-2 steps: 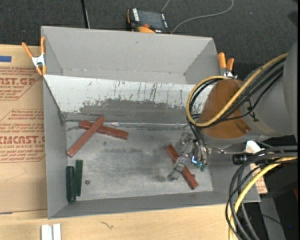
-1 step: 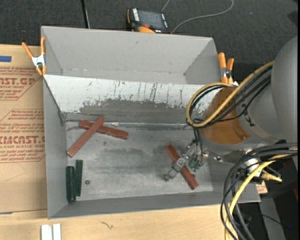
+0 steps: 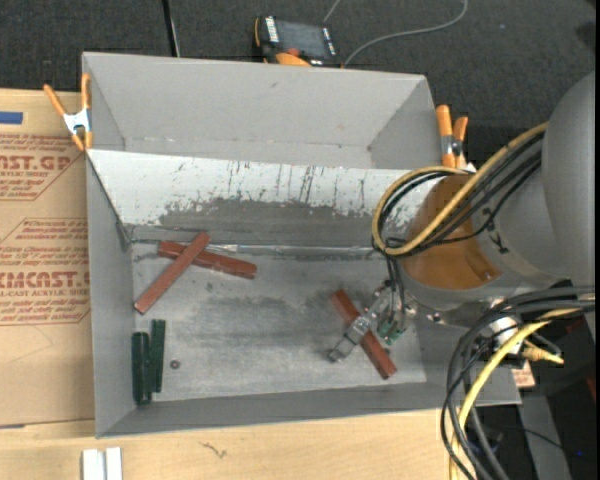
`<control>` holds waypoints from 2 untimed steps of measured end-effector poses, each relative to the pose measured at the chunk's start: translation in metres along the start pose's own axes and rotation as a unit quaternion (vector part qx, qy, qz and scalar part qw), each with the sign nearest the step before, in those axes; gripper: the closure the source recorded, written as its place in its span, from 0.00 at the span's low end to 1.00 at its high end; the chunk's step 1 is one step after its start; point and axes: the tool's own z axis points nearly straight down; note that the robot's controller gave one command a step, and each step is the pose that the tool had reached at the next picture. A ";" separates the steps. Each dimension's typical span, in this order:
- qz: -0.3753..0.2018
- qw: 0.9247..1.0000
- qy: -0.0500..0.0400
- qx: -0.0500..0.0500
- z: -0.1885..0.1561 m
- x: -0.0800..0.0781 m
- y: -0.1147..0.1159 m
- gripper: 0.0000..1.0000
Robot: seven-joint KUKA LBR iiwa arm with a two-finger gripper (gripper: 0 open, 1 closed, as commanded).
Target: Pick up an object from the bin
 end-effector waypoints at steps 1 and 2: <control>0.000 1.000 0.000 0.000 -0.001 0.000 0.000 1.00; -0.001 1.000 -0.001 -0.001 -0.029 0.000 0.001 1.00</control>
Offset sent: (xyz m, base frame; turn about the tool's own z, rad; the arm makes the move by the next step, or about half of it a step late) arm 0.0000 0.0000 0.0000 0.0000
